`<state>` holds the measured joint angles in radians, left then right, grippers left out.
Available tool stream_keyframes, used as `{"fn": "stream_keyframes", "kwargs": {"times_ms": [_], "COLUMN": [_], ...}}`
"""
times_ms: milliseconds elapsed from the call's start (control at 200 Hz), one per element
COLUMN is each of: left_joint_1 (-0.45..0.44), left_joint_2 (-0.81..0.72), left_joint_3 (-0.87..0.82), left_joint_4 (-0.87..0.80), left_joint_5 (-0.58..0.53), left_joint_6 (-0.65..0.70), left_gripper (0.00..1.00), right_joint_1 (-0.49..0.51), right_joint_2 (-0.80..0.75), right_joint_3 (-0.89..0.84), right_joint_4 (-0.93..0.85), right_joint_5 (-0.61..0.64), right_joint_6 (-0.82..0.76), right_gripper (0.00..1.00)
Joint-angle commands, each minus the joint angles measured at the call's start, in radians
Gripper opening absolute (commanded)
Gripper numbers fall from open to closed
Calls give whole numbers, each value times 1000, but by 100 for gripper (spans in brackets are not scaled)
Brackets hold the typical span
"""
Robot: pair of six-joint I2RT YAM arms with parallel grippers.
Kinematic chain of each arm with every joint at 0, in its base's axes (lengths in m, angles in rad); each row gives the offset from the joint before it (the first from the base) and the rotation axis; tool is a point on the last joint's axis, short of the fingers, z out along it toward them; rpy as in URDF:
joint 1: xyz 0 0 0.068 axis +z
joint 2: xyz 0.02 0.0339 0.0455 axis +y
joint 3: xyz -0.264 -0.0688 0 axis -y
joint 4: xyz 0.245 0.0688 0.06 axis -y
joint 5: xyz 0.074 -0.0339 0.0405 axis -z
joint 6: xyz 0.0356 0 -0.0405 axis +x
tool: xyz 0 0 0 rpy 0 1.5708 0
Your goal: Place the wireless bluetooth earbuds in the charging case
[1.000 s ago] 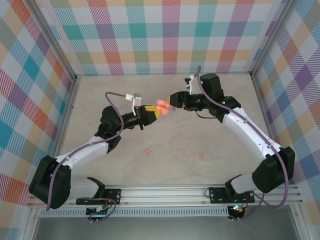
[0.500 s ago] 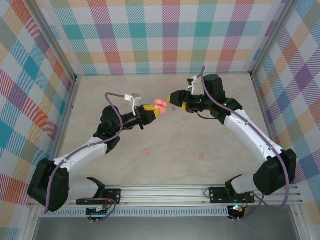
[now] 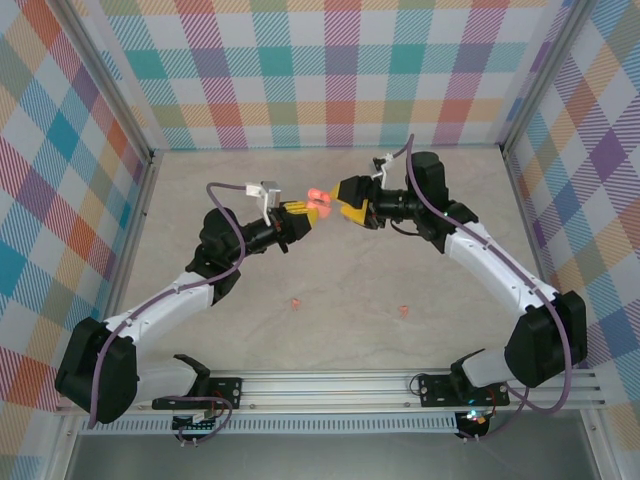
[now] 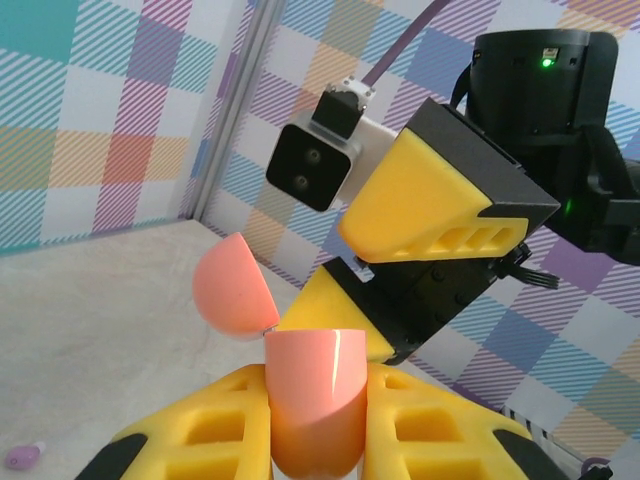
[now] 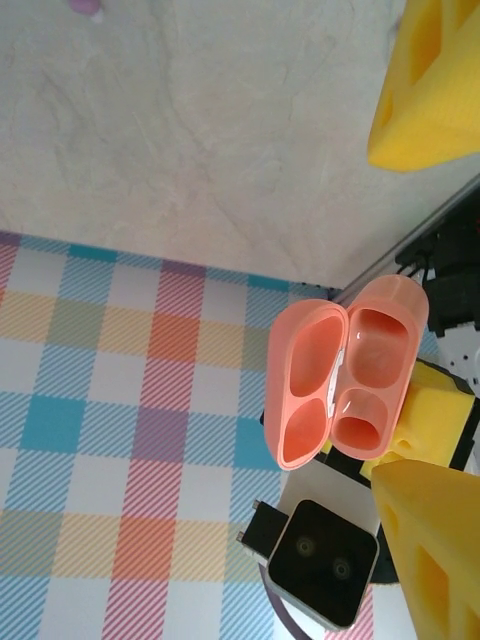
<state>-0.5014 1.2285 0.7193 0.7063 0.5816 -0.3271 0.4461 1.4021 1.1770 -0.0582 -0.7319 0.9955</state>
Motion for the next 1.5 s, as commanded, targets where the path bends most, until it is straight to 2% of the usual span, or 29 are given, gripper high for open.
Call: {"fn": "stream_keyframes", "kwargs": {"times_ms": [0, 200, 460, 705, 1125, 1290, 1495], "left_joint_1": [-5, -6, -19, -36, -40, -54, -80], "left_joint_2": [3, 44, 73, 98, 159, 183, 184], "left_joint_3": [13, -4, 25, 40, 83, 91, 91], "left_joint_4": [113, 244, 285, 285, 315, 282, 215], "left_joint_5": [3, 2, 29, 32, 17, 26, 23], "left_joint_6": [2, -59, -81, -47, -47, -48, 5], "left_gripper": [0, 0, 0, 0, 0, 0, 0], "right_joint_1": [-1, -1, -1, 3, 8, 7, 6], "right_joint_2": [-2, -31, -3, 40, 22, -1, -19], "right_joint_3": [-9, -38, -76, -77, -124, -132, -126], "right_joint_4": [120, 178, 291, 367, 415, 385, 320], "right_joint_5": [-70, -83, -100, -139, -130, -120, -105], "right_joint_6": [100, 159, 253, 337, 394, 355, 276], "right_gripper": [76, 77, 77, 60, 46, 38, 34]}}
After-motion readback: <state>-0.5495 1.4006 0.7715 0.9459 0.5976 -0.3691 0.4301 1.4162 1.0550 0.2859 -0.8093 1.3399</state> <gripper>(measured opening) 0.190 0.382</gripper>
